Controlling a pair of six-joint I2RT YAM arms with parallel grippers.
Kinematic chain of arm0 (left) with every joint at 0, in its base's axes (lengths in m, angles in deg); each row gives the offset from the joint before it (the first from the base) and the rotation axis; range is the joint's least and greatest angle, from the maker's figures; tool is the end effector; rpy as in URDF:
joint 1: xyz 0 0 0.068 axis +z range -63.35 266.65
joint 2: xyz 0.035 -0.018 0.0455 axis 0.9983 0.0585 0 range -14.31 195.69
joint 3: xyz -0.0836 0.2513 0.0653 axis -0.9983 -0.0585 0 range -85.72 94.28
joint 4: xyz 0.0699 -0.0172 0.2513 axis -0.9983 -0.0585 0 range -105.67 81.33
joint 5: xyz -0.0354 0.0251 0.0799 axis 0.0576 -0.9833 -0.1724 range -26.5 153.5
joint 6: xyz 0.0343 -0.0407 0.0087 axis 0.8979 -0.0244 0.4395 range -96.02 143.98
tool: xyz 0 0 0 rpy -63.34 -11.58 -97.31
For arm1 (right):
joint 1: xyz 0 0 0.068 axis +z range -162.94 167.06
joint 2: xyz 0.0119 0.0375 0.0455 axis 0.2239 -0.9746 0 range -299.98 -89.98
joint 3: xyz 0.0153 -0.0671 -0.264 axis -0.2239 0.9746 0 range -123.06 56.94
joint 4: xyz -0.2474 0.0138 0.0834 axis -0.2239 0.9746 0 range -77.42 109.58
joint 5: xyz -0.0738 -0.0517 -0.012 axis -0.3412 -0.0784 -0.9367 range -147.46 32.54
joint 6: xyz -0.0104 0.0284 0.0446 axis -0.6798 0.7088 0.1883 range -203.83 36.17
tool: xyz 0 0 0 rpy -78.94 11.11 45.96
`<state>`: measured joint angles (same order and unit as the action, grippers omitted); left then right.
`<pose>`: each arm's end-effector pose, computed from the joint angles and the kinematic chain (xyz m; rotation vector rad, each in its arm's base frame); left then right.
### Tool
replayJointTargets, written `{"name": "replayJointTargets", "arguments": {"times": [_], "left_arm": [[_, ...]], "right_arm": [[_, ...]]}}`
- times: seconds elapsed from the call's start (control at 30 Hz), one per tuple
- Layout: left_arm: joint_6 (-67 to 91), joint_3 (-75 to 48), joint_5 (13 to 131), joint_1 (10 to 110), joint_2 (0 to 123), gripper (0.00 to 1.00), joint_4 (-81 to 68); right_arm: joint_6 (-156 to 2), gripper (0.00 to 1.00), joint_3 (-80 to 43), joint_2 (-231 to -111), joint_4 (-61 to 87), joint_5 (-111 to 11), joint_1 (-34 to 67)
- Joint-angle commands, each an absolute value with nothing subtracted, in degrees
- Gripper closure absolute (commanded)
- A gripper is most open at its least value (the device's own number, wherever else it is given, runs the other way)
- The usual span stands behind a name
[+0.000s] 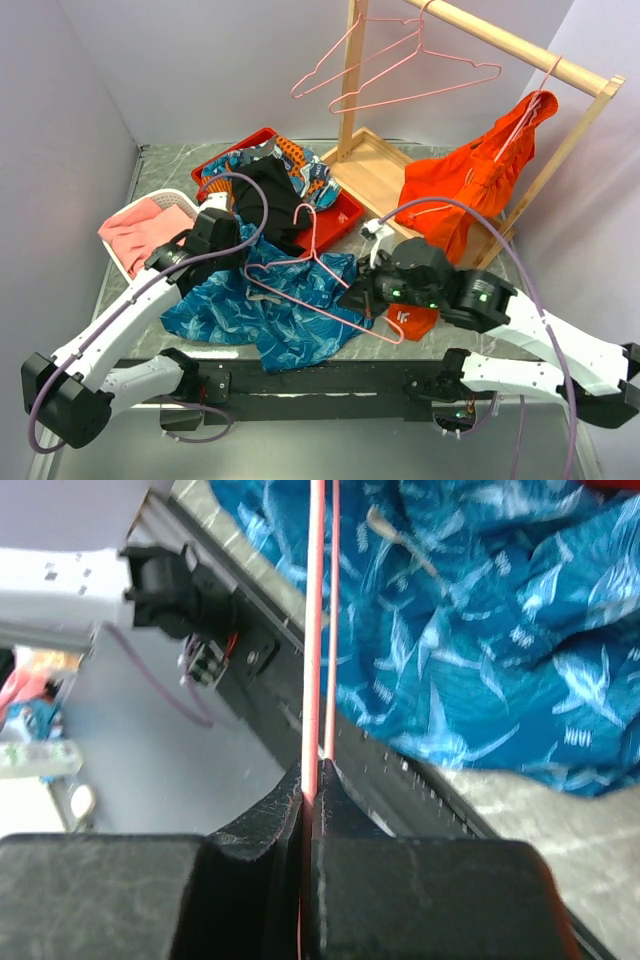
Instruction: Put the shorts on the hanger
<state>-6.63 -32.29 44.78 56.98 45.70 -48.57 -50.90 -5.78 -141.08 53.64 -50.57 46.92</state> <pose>0.1903 -0.0953 0.2955 -0.1721 2.3254 -0.1346 0.0853 0.1555 0.3734 -0.6082 2.1960 1.0575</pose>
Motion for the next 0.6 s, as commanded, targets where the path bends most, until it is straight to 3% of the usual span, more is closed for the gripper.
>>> {"name": "replayJointTargets", "arguments": {"times": [0.0, 0.3, 0.4, 0.57], "left_arm": [[-5.7, -30.4, 41.5, 56.9, 47.3, 0.49, -47.4], [-5.4, -29.1, 39.4, 56.9, 50.7, 0.56, -45.0], [-5.4, -28.5, 38.4, 56.8, 51.6, 0.62, -44.3], [-4.4, -28.4, 38.4, 56.8, 52.0, 0.86, -43.0]], "right_arm": [[-47.7, 1.0, -3.4, -141.7, 42.0, -60.0, 49.7], [-43.4, 1.0, 5.7, -140.9, 30.3, -66.3, 51.1], [-41.8, 1.0, 7.0, -141.6, 29.5, -69.5, 51.9], [-39.6, 1.0, 10.1, -141.6, 25.2, -75.6, 55.5]]}}
